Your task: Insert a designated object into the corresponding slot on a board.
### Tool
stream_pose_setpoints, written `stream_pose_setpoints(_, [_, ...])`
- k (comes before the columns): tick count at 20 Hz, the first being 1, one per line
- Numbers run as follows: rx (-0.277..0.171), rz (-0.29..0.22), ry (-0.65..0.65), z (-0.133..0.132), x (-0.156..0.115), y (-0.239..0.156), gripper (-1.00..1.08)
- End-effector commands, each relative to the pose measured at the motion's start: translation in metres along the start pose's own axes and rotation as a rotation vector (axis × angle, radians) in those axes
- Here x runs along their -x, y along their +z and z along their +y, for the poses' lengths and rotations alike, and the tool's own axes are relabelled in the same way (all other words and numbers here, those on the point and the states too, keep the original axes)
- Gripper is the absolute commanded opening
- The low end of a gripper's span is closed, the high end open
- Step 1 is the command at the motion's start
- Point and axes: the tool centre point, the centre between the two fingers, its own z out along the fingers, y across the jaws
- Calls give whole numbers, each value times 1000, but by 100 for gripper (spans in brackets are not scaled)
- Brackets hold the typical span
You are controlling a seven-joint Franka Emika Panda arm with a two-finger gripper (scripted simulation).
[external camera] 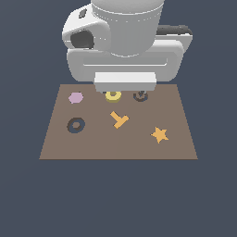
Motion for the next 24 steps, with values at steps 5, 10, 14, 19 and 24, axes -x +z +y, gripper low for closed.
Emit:
stream_pose_setpoints(5, [0,-1,-11,0,2,2,100])
stream_pose_setpoints(10, [-1,-3,-55,0,10,12,100])
stream_pose_setpoints(14, [-1,-6,-115,1,21,25,100])
stream_pose_setpoints(19, [-3,-12,-218,4,40,47,100])
stream_pose_setpoints(24, [-5,-19,-346,10,63,74,100])
